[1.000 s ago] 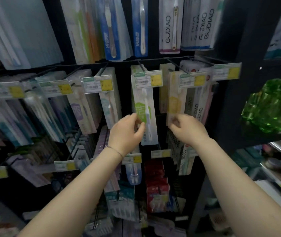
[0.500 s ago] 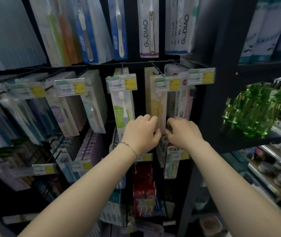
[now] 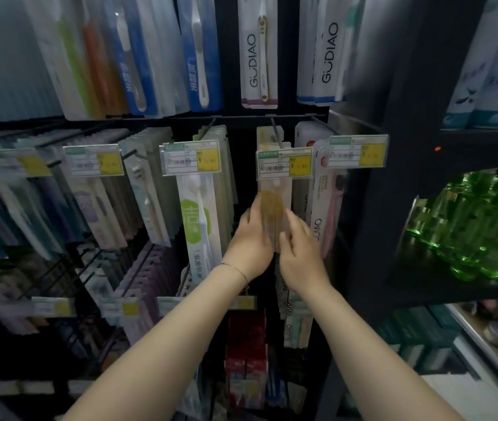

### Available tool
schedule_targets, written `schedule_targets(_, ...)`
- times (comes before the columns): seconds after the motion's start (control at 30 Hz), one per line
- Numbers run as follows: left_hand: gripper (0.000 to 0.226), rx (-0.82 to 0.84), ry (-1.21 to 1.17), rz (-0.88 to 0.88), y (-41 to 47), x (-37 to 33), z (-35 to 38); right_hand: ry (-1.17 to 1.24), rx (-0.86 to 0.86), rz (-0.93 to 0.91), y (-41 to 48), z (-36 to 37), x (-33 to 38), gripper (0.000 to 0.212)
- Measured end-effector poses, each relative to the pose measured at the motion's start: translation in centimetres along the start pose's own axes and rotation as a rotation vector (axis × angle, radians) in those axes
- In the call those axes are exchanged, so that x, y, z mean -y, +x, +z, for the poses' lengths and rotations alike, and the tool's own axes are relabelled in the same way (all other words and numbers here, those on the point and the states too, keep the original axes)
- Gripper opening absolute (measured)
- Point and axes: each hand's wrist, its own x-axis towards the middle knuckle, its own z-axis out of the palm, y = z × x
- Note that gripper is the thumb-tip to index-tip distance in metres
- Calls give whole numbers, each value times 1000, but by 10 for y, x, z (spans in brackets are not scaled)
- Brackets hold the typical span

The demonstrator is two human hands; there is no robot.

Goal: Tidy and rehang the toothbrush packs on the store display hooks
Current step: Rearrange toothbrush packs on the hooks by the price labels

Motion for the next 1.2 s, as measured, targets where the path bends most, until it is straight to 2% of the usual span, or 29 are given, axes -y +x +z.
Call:
schedule_targets(0.13, 79, -7, -198, -8, 14, 4, 12, 150, 2, -21, 10, 9, -4, 52)
schedule_targets(0.27, 77, -18, -327, 5, 30, 6, 16, 389, 11, 49, 30, 18, -7, 48)
schedule_targets(0.4, 35, -98, -444, 3, 51, 2, 17, 509, 9, 72, 48, 22, -6, 46)
schedule_targets(0.47, 29, -120, -454, -27, 64, 4, 20, 523, 7, 83, 58, 23, -7, 46)
schedule_targets(0.73, 39, -139, -524, -197, 100, 6, 29, 663, -46, 211, 97, 26, -9, 46)
schedule_targets(0.83, 27, -142, -584, -258, 111, 6, 31, 739, -62, 298, 107, 26, -8, 45)
schedule_targets(0.97, 29, -170, -621, -300, 122, 6, 31, 816, -25, 439, 120, 29, -5, 44)
schedule_targets(1.03, 31, -189, -601, -334, 125, 9, 33, 831, -24, 419, 118, 28, 1, 49)
schedule_targets(1.1, 45, -200, -537, -360, 129, 19, 40, 811, -58, 344, 115, 28, 1, 64)
schedule_targets(1.2, 59, -204, -514, -345, 119, 20, 35, 708, -72, 228, 108, 28, 1, 62)
